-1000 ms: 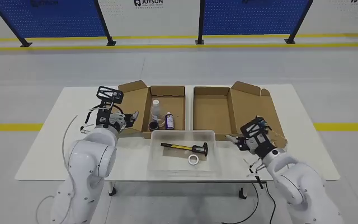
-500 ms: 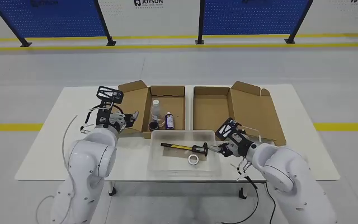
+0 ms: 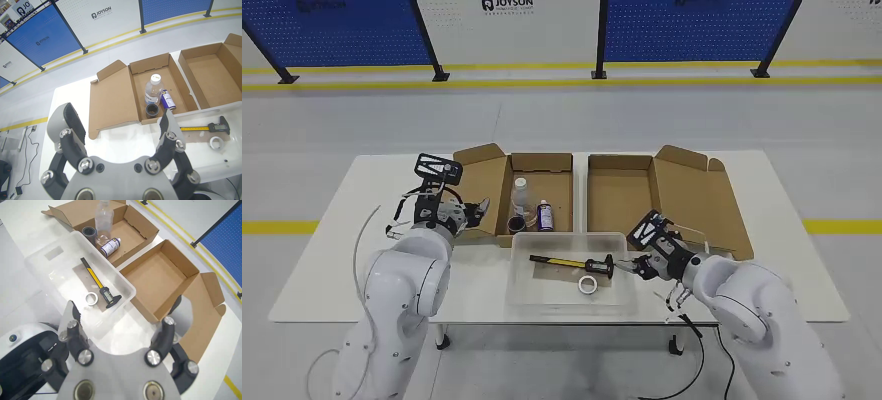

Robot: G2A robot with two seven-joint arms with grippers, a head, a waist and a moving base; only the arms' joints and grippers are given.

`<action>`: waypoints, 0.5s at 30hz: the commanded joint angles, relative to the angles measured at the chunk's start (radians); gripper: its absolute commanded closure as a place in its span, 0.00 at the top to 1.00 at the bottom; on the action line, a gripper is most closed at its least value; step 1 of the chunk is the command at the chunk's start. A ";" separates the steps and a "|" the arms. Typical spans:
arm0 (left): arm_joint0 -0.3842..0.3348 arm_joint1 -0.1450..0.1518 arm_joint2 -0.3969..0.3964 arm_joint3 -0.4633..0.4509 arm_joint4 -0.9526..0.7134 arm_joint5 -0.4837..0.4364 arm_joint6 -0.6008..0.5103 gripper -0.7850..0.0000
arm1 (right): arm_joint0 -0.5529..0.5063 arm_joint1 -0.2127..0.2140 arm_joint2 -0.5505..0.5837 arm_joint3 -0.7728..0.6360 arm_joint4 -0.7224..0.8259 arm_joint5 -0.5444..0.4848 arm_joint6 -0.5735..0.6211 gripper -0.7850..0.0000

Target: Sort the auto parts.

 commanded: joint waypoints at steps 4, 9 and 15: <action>0.000 0.000 0.000 0.000 0.000 0.000 0.000 1.00 | 0.042 -0.001 -0.044 0.008 0.003 -0.033 0.011 1.00; 0.000 0.000 0.000 0.000 0.000 0.000 0.000 1.00 | 0.140 -0.014 -0.140 0.025 0.018 0.025 0.094 1.00; 0.000 0.000 0.000 0.000 0.000 0.000 0.000 1.00 | 0.319 -0.052 -0.307 0.126 0.117 0.170 0.300 1.00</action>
